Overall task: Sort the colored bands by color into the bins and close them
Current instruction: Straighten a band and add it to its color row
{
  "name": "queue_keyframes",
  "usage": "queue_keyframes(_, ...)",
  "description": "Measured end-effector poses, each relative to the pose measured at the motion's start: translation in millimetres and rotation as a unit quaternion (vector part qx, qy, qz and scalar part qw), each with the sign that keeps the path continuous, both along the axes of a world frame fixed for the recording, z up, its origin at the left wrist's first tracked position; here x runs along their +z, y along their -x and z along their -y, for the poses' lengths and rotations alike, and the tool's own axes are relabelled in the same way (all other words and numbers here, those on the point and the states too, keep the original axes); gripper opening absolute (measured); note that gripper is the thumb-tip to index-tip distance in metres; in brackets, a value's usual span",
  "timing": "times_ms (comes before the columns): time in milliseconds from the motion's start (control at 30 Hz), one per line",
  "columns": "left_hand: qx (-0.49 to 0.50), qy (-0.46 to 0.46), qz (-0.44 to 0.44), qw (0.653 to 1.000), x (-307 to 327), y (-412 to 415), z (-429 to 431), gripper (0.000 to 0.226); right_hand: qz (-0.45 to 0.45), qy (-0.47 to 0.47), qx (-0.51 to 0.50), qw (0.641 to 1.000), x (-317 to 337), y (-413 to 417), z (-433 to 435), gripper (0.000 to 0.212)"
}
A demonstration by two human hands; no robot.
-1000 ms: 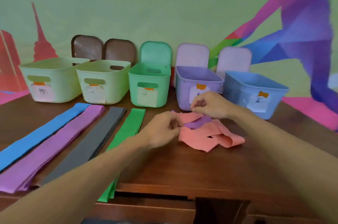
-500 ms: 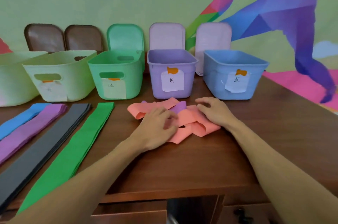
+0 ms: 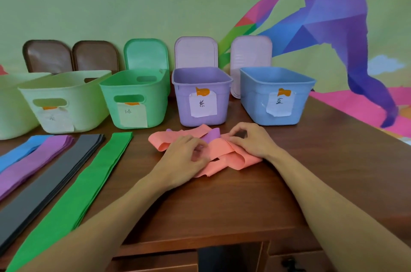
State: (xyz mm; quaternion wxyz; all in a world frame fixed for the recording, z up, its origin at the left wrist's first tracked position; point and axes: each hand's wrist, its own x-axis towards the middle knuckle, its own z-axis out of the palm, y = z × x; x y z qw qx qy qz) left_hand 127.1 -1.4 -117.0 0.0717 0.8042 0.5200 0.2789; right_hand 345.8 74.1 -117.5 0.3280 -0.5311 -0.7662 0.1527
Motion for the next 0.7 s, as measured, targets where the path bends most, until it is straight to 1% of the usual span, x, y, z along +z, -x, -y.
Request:
queue_keyframes(67, 0.009, 0.005, -0.004, 1.000, 1.0, -0.9, -1.1, 0.033, 0.002, 0.028, -0.014, 1.000, 1.9, 1.5, -0.9, 0.023)
queue_keyframes(133, 0.020, 0.009, -0.012, 1.000, 2.9, -1.7, 0.0, 0.028, 0.051, 0.055, -0.027, 0.997, 7.4, 4.8, -2.8, 0.032)
queue_keyframes(200, 0.026, 0.005, -0.013, 1.000, 4.7, -2.1, 3.3, 0.018, 0.101, 0.073, -0.020, 0.992, 14.4, 9.2, -4.8, 0.034)
queue_keyframes(233, 0.029, -0.002, -0.011, 1.000, 6.1, -2.0, 5.3, 0.012, 0.112, 0.080, -0.015, 0.990, 17.7, 11.1, -5.7, 0.033)
queue_keyframes(300, 0.035, -0.011, 0.002, 0.999, 11.4, 0.8, 8.0, 0.005, 0.104, 0.085, -0.015, 0.991, 22.8, 13.5, -5.8, 0.026)
queue_keyframes(400, 0.058, -0.026, -0.010, 0.998, 24.4, 10.7, 8.7, 0.006, 0.047, 0.087, -0.033, 0.995, 24.0, 12.0, -6.2, 0.009)
queue_keyframes(500, 0.104, -0.036, -0.016, 0.994, 34.8, 20.3, 9.5, 0.010, -0.041, 0.077, -0.074, 0.993, 21.4, 10.0, -7.5, 0.020)
queue_keyframes(567, 0.145, -0.035, -0.008, 0.989, 35.1, 25.0, 8.9, 0.012, -0.134, 0.072, -0.115, 0.982, 20.6, 7.7, -6.5, 0.022)
queue_keyframes(633, 0.185, -0.021, 0.000, 0.983, 32.3, 28.6, 7.0, 0.014, -0.224, 0.072, -0.151, 0.960, 21.6, 3.7, -2.9, 0.016)
queue_keyframes(700, 0.216, 0.014, -0.020, 0.976, 30.6, 30.4, 4.8, 0.019, -0.288, 0.061, -0.167, 0.941, 24.5, 0.1, 0.4, 0.012)
